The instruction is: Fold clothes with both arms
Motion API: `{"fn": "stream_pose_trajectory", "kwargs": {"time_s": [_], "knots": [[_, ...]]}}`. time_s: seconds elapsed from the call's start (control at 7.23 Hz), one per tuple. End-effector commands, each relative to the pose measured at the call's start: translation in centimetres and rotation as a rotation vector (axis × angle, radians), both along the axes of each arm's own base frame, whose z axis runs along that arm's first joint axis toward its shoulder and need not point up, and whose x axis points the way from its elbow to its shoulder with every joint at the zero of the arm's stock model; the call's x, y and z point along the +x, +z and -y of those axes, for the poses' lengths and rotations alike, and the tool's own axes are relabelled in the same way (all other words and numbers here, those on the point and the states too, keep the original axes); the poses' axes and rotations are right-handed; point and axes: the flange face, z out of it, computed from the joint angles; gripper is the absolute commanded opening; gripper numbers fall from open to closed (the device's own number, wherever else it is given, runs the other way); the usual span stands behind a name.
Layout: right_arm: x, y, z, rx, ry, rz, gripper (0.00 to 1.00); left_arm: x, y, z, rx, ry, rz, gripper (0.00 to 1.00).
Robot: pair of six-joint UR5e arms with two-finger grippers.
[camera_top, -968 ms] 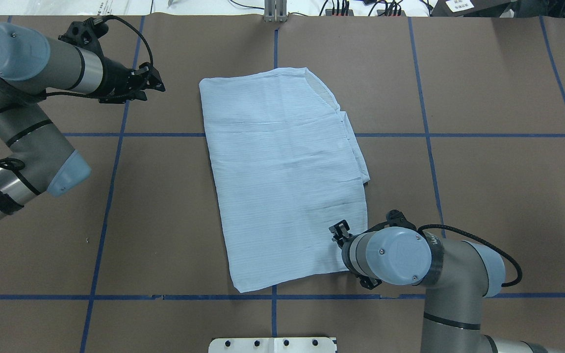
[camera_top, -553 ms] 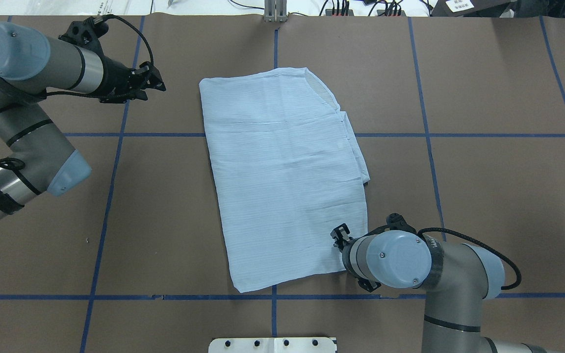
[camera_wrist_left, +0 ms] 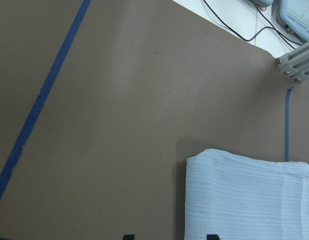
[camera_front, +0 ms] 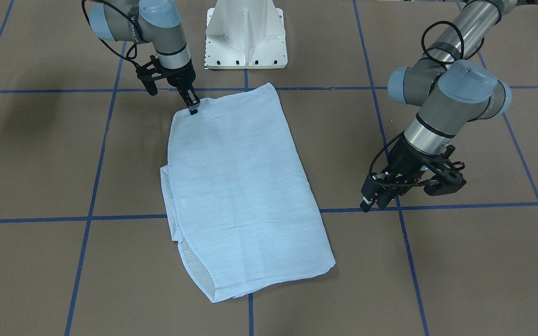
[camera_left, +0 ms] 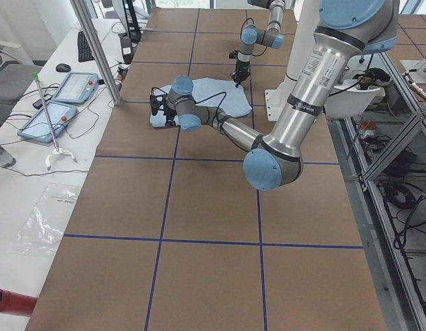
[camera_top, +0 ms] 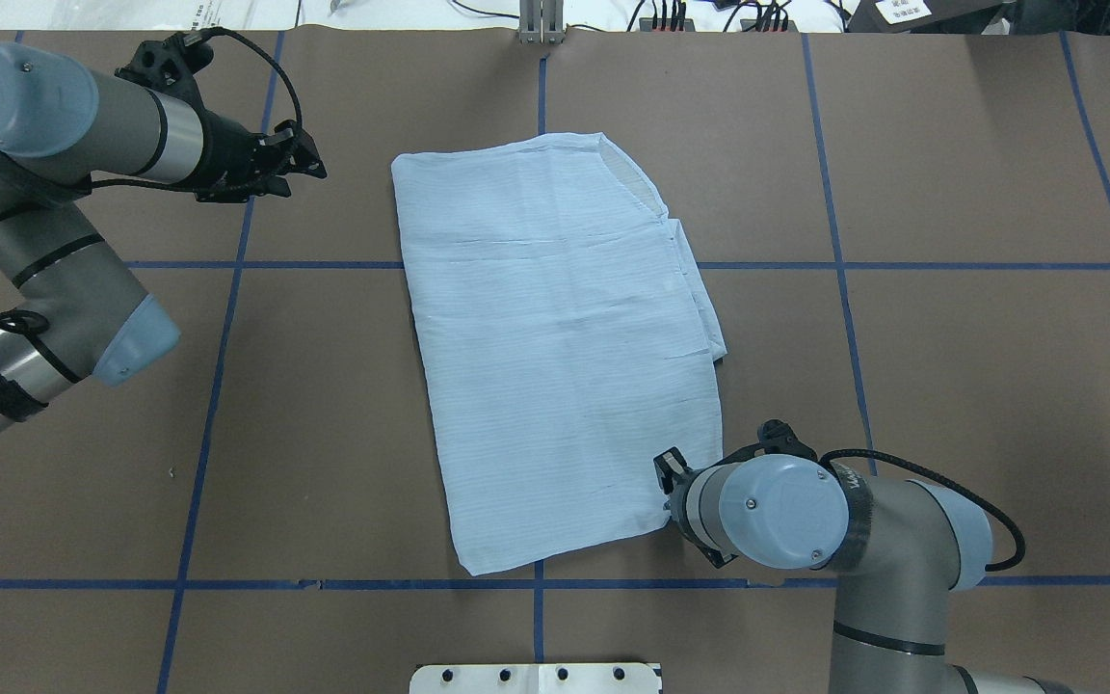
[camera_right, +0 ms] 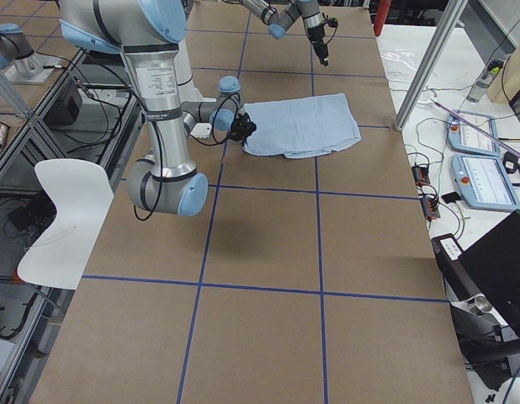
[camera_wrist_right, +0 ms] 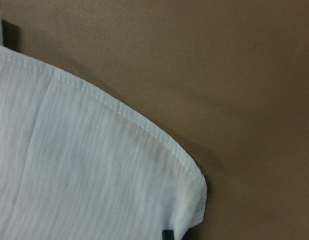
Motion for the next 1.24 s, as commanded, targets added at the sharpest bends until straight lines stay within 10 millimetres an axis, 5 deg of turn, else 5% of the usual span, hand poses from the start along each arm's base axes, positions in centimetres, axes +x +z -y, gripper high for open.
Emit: {"fn": "stream_pose_trajectory", "kwargs": {"time_s": [0.0,0.14,0.41,0.69,0.97,1.11], "knots": [[0.0,-0.4,0.0,0.002,0.001,0.006,0.00,-0.1,-0.3,-0.1,0.001,-0.001,-0.004,0.58],[0.0,-0.9,0.0,0.000,0.005,0.014,0.00,-0.1,-0.7,-0.3,-0.033,-0.019,-0.030,0.58],[-1.2,-1.6,-1.9,-0.021,-0.004,0.024,0.00,2.8,-2.0,-3.3,-0.105,-0.005,-0.092,0.58],[-3.0,-5.0,-2.9,-0.030,-0.019,0.000,0.00,2.7,-3.2,-6.3,-0.125,0.012,-0.139,0.58],[-3.8,-5.2,-4.0,-0.036,-0.020,-0.004,0.00,4.3,-4.8,-14.7,-0.250,0.067,-0.228,0.58],[-4.0,-5.0,-4.1,-0.029,-0.017,-0.010,0.00,6.8,-5.1,-18.0,-0.280,0.061,-0.234,0.58]]}}
